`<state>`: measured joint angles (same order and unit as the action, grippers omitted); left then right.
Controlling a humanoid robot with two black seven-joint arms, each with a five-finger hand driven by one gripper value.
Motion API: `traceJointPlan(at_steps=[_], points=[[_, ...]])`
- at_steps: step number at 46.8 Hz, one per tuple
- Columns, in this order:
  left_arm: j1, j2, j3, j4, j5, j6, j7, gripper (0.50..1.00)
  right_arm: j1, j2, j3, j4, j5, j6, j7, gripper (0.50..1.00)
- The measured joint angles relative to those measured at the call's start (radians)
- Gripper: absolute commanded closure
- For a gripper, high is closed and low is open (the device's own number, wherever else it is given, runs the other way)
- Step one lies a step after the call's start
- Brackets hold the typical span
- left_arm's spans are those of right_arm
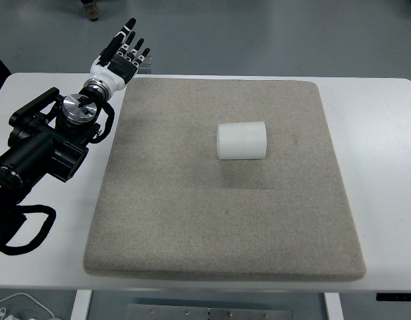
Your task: Flip white cup upright
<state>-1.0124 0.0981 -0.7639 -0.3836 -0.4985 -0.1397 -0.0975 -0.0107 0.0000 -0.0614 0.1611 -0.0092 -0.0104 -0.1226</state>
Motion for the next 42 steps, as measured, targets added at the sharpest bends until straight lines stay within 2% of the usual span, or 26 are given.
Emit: traceJointPlan(at_steps=[28, 37, 42], points=[[-0.005, 0.014, -0.006, 0.011, -0.002, -0.005, -0.004, 0.504, 0.000, 0.000, 0.000, 0.000, 0.000, 0.000, 0.000, 0.570], [-0.007, 0.021, 0.001, 0.009, 0.022, -0.094, -0.004, 0.504, 0.000, 0.000, 0.000, 0.000, 0.000, 0.000, 0.000, 0.570], [-0.028, 0.021, 0.006, 0.000, 0.085, -0.110, -0.004, 0.504, 0.000, 0.000, 0.000, 0.000, 0.000, 0.000, 0.000, 0.570]])
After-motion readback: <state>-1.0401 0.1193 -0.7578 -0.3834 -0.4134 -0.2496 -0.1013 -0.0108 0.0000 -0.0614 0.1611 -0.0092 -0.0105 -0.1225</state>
